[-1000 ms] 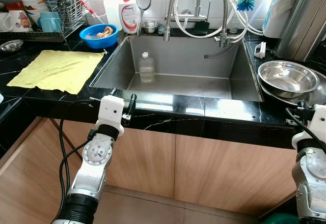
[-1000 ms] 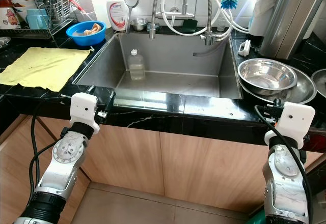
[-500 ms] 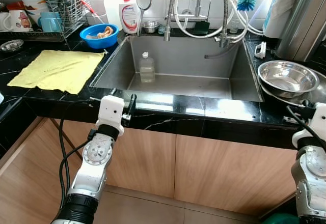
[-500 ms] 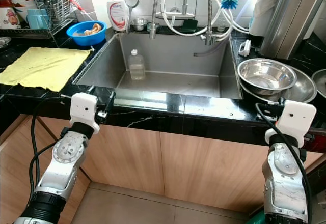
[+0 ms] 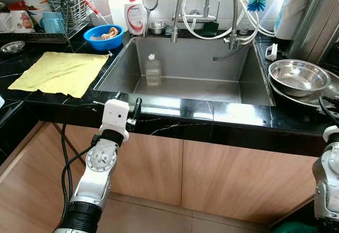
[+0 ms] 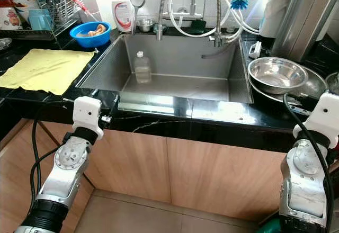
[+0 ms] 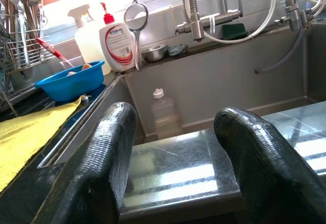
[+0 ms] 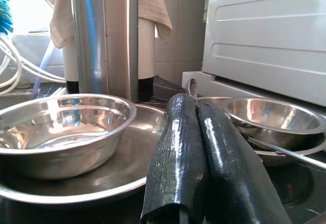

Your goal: Kitchen organization

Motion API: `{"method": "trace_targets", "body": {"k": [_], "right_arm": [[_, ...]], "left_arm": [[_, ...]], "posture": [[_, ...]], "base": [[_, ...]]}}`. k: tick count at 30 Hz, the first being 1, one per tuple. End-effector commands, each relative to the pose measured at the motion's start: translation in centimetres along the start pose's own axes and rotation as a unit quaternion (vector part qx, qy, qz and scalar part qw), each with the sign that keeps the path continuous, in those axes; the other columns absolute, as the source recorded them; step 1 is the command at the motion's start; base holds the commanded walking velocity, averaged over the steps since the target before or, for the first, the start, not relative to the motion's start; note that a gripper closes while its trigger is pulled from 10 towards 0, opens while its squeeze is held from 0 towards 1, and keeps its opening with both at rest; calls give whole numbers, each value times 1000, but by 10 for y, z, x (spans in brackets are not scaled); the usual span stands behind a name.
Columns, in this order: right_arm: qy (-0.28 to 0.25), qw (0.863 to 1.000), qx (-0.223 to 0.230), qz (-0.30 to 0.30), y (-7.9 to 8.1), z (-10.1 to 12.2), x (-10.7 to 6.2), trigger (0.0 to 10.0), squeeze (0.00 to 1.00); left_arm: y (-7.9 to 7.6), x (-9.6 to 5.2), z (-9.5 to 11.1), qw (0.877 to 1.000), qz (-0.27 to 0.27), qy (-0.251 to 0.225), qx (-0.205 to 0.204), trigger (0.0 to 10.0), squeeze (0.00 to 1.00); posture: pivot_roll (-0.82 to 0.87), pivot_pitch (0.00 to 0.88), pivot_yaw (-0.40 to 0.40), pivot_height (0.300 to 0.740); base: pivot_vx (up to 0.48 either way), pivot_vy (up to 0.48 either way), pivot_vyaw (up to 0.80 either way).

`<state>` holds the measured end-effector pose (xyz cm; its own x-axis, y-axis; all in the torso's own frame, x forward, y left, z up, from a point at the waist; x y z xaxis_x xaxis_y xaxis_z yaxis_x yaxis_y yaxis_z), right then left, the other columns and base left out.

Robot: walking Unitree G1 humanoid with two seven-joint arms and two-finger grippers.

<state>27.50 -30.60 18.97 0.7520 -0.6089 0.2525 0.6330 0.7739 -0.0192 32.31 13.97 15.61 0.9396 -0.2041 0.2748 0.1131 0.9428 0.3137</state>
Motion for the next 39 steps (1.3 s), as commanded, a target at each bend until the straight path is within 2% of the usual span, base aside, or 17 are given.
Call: {"method": "trace_targets", "body": {"k": [1, 5, 8, 10, 12, 15, 16, 17, 18, 20, 21, 23, 24, 28, 30, 34, 39], "right_arm": [[-16, 1000, 8, 8, 6, 9, 1, 10000, 0], [-32, 999, 17, 34, 15, 14, 0, 10000, 0], [-63, 993, 9, 100, 31, 25, -1, 10000, 0], [-81, 984, 3, 160, 46, 33, -4, 10000, 0], [-86, 979, 10, 183, 51, 37, -5, 10000, 0], [-81, 963, 34, 255, 71, 45, -4, 10000, 0], [-77, 953, 49, 288, 81, 47, -4, 10000, 0], [-77, 953, 49, 288, 81, 47, -4, 10000, 0], [-68, 943, 55, 322, 92, 48, -5, 10000, 0], [-57, 922, 38, 381, 111, 46, -8, 10000, 0], [-43, 917, 33, 394, 117, 42, -8, 10000, 0], [-4, 917, 10, 400, 127, 29, -4, 10000, 0], [35, 916, -9, 399, 134, 15, 0, 10000, 0], [83, 910, 7, 405, 142, 1, 3, 10000, 0], [112, 913, 18, 392, 144, -7, 12, 10000, 0], [141, 907, 29, 396, 146, -15, 17, 10000, 0], [144, 905, 28, 400, 147, -16, 18, 10000, 0]], "left_arm": [[1, 2, 4, 1000, -1, -4, 13, 10000, 0], [1, 2, 4, 1000, 0, -4, 14, 10000, 0], [2, 2, 3, 1000, 1, -4, 13, 10000, 0], [2, 2, 3, 1000, 1, -4, 14, 10000, 0], [2, 2, 3, 1000, 1, -5, 14, 10000, 0], [2, 3, 3, 1000, 2, -4, 13, 10000, 0], [2, 4, 3, 1000, 2, -5, 13, 10000, 0], [2, 4, 3, 1000, 2, -5, 13, 10000, 0], [1, 4, 3, 1000, 0, -5, 12, 10000, 0], [1, 4, 3, 1000, 0, -6, 12, 10000, 0], [1, 5, 3, 1000, 0, -6, 12, 10000, 0], [1, 5, 4, 1000, 0, -7, 13, 10000, 0], [1, 6, 4, 1000, 1, -8, 13, 10000, 0], [1, 7, 5, 1000, 0, -11, 14, 10000, 0], [1, 9, 7, 1000, 2, -13, 14, 10000, 0], [2, 8, 7, 1000, 2, -15, 15, 10000, 0], [2, 8, 7, 1000, 2, -15, 15, 10000, 0]], "posture": [[19, 0, 40, 720], [19, 0, 40, 720], [19, 0, 40, 720], [16, 0, 43, 720], [16, 0, 43, 720], [9, 0, 44, 720], [7, 0, 45, 720], [7, 0, 45, 720], [7, 0, 45, 720], [8, 0, 46, 720], [9, 0, 44, 720], [12, 0, 42, 720], [12, 0, 42, 720], [18, 0, 40, 720], [25, 0, 37, 720], [29, 0, 37, 720], [29, 0, 37, 720]], "base": [[0, 0, 0], [0, 0, 0], [0, 0, 0], [0, 0, 0], [0, 0, 0], [0, 0, 0], [0, 0, 0], [0, 0, 0], [0, 0, 0], [0, 0, 0], [0, 0, 0], [0, 0, 0], [0, 0, 0], [0, 0, 0], [0, 0, 0], [0, 0, 0], [0, 0, 0]]}}
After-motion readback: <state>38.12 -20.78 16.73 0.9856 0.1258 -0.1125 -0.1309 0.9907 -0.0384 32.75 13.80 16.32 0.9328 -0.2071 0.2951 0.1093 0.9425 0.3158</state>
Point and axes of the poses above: a point about 5 cm out from each wrist's last joint towards the gripper, its own x axis pointing out of the wrist towards the gripper, its own z axis along the axis of the wrist's last joint, y = z × x, the point moved 1 cm from there along x, pointing out of the wrist towards the gripper, and after that the axes turned 5 degrees about x, right-handed, at the moved point
